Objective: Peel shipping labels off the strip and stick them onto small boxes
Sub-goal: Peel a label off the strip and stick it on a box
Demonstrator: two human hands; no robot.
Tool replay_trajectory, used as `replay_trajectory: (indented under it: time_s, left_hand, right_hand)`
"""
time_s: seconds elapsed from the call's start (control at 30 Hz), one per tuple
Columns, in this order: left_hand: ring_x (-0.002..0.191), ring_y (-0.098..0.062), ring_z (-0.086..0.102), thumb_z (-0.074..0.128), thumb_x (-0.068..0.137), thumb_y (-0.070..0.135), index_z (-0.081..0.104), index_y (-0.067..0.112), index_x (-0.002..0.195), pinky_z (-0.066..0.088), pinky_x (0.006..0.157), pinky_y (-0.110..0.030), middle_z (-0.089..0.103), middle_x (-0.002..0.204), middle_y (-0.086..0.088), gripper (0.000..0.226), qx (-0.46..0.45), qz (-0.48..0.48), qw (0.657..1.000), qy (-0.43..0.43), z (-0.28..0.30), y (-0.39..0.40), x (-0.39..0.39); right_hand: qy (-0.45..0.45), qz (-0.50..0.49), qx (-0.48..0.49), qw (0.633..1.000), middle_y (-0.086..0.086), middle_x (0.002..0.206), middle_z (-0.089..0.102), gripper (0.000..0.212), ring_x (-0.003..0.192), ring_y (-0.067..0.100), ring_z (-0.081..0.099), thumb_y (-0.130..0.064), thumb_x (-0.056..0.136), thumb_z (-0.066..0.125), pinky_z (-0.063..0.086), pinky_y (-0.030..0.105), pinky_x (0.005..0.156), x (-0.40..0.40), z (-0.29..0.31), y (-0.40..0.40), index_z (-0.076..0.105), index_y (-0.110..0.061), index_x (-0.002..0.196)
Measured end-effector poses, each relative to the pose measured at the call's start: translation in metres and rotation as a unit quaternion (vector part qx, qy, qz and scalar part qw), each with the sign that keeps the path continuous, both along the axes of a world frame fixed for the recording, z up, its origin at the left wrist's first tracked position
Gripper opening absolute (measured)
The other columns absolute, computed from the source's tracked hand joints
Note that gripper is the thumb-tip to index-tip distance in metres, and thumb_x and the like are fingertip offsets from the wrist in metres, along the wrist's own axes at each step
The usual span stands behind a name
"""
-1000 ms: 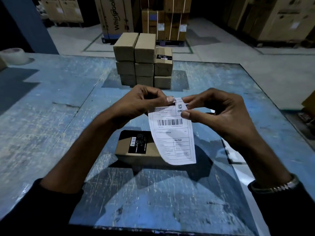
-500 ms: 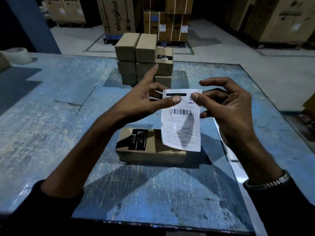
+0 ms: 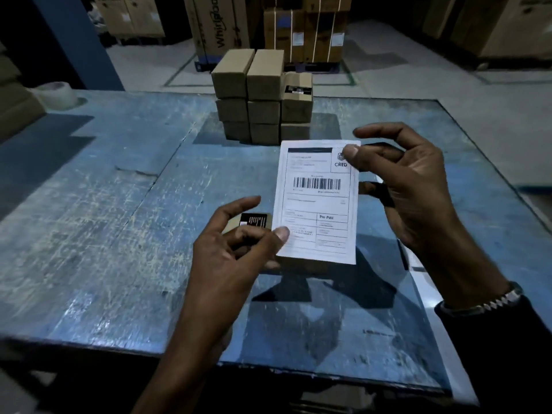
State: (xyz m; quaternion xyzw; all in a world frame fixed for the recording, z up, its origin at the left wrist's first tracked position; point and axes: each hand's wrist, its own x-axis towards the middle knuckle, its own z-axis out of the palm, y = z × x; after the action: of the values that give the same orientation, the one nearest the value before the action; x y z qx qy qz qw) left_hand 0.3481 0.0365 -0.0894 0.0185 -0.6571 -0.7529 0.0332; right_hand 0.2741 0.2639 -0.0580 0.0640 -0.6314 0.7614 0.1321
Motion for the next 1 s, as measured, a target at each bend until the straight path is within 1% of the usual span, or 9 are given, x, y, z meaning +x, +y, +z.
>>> replay_trajectory:
  time_s: [0.2,0.3,0.37,0.47,0.6,0.67,0.77,0.83,1.0]
  left_hand:
    - [0.081,-0.023,0.075,0.082,0.076,0.011,0.069,0.017,0.126,0.061,0.065,-0.028,0.073,0.076,-0.012,0.051,0.062,0.057,0.996,-0.031,-0.021,-0.004,0.027]
    - [0.081,-0.023,0.074,0.086,0.069,0.017,0.074,0.017,0.122,0.061,0.070,-0.031,0.076,0.078,-0.012,0.054,0.061,0.064,0.995,-0.050,-0.030,-0.008,0.033]
    - [0.081,-0.024,0.075,0.087,0.067,0.019,0.079,0.017,0.115,0.062,0.075,-0.033,0.078,0.079,-0.012,0.049,0.059,0.064,0.994,-0.058,-0.034,-0.009,0.036]
    - [0.091,-0.032,0.080,0.086,0.071,0.019,0.085,0.022,0.104,0.066,0.084,-0.038,0.081,0.091,-0.018,0.033,0.036,0.054,0.996,-0.061,-0.036,-0.007,0.038]
    - [0.093,-0.033,0.080,0.087,0.074,0.020,0.085,0.019,0.102,0.062,0.092,-0.047,0.081,0.091,-0.016,0.028,0.008,0.057,0.997,-0.058,-0.037,-0.003,0.039]
    - [0.090,-0.028,0.081,0.087,0.072,0.024,0.086,0.020,0.100,0.063,0.086,-0.044,0.082,0.089,-0.013,0.028,0.003,0.059,0.996,-0.061,-0.037,-0.001,0.039]
    - [0.085,-0.026,0.081,0.087,0.072,0.023,0.087,0.019,0.095,0.062,0.072,-0.031,0.082,0.087,-0.012,0.023,0.009,0.059,0.996,-0.070,-0.037,-0.002,0.039]
    - [0.080,-0.022,0.079,0.087,0.073,0.020,0.087,0.016,0.093,0.059,0.067,-0.024,0.082,0.088,-0.012,0.020,0.019,0.061,0.995,-0.072,-0.037,-0.003,0.040]
    - [0.065,-0.020,0.075,0.085,0.072,0.020,0.086,0.015,0.093,0.059,0.059,-0.024,0.081,0.085,-0.015,0.022,0.047,0.080,0.992,-0.090,-0.032,-0.006,0.039]
  right_hand:
    - [-0.055,0.042,0.200,0.977,0.006,0.088,0.083,0.021,0.094,0.019,0.080,-0.013,0.088,0.087,0.064,0.032,0.078,-0.004,-0.011,0.004,0.080,-0.015,0.108]
    - [-0.096,0.080,0.236,0.964,0.003,0.089,0.084,0.024,0.094,0.009,0.079,-0.015,0.085,0.088,0.062,0.024,0.078,-0.004,-0.009,0.007,0.084,-0.020,0.108]
    - [-0.135,0.103,0.221,0.960,0.006,0.093,0.084,0.025,0.092,0.010,0.078,-0.013,0.080,0.089,0.063,0.022,0.080,-0.006,-0.009,0.010,0.085,-0.017,0.105]
    - [-0.200,0.125,0.187,0.954,0.012,0.099,0.084,0.030,0.096,0.019,0.079,-0.015,0.070,0.089,0.065,0.030,0.089,-0.008,-0.009,0.014,0.086,-0.011,0.100]
    - [-0.246,0.128,0.165,0.946,0.012,0.100,0.083,0.028,0.094,0.018,0.080,-0.020,0.063,0.091,0.066,0.027,0.081,-0.010,-0.009,0.015,0.084,-0.013,0.090]
    - [-0.264,0.128,0.151,0.944,0.013,0.100,0.083,0.027,0.093,0.019,0.079,-0.020,0.064,0.091,0.066,0.029,0.078,-0.011,-0.010,0.016,0.082,-0.014,0.088]
    - [-0.276,0.123,0.132,0.944,0.015,0.105,0.082,0.024,0.099,0.023,0.079,-0.020,0.065,0.090,0.064,0.042,0.094,-0.013,-0.012,0.016,0.083,-0.014,0.088]
    - [-0.276,0.125,0.113,0.946,0.015,0.109,0.082,0.022,0.103,0.024,0.079,-0.020,0.068,0.089,0.060,0.042,0.096,-0.013,-0.015,0.012,0.082,-0.013,0.088]
    - [-0.266,0.111,0.083,0.954,0.017,0.107,0.081,0.024,0.101,0.022,0.078,-0.016,0.077,0.086,0.060,0.026,0.069,-0.012,-0.021,-0.004,0.079,-0.005,0.097]
